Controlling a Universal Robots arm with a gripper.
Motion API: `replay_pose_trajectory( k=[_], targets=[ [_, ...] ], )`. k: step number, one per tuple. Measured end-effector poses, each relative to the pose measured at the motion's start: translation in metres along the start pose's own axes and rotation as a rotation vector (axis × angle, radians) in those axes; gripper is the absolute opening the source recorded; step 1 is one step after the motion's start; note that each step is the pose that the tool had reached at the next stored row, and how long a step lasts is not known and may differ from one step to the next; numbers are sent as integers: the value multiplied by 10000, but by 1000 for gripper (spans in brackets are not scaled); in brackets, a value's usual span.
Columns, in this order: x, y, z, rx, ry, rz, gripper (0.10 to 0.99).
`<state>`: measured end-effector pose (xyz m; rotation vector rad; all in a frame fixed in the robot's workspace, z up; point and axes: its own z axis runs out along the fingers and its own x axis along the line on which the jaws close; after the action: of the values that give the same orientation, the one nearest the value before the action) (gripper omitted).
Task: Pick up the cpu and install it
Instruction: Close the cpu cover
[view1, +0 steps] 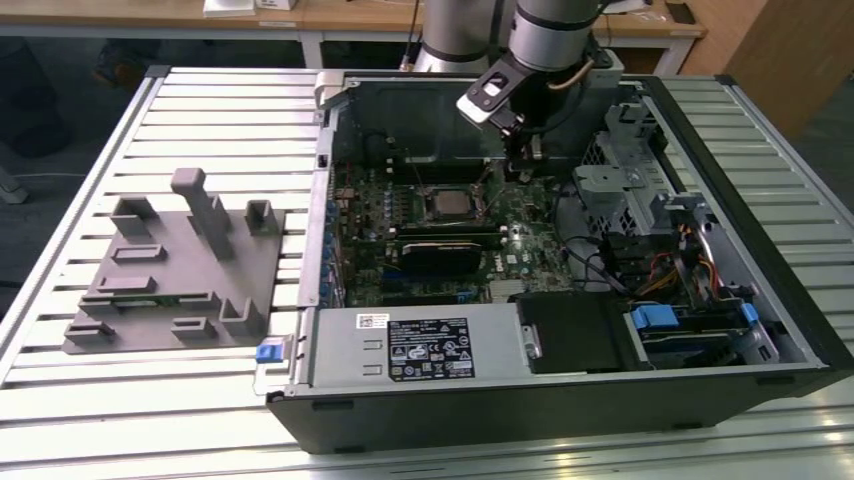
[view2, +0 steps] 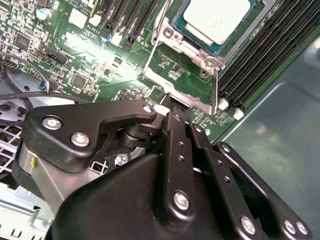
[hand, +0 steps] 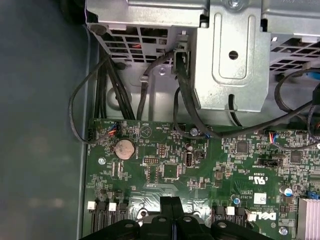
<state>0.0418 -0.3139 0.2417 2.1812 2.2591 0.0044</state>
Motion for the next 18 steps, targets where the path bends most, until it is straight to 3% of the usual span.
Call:
replay_pose_trajectory(
  k=[18],
  targets=[
    [5, -130, 67, 0, 0, 0, 106]
  ],
)
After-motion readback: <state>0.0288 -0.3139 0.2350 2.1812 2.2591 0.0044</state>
